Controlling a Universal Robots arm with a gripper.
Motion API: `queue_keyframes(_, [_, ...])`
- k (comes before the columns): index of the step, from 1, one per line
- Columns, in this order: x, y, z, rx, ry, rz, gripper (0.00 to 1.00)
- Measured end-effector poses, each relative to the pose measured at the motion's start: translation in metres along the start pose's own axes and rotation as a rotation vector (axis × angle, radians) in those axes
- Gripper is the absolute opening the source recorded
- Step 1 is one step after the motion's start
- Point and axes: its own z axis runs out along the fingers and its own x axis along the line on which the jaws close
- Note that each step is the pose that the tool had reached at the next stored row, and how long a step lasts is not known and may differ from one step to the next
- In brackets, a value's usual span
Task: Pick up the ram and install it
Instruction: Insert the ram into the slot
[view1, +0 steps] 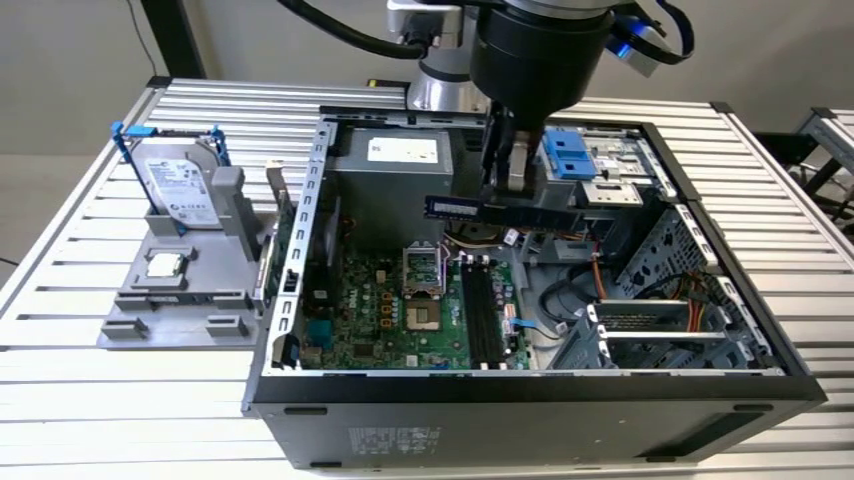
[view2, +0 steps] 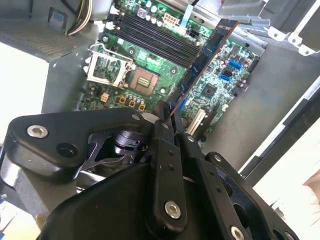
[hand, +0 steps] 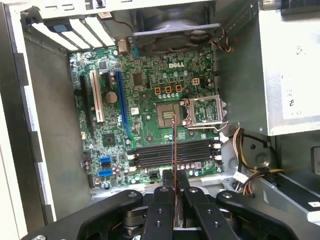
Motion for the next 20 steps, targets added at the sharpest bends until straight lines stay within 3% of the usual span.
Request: queue_keyframes(20, [0.0000, 0.0000, 0.0000, 0.0041, -0.0007, 0.164, 0.00])
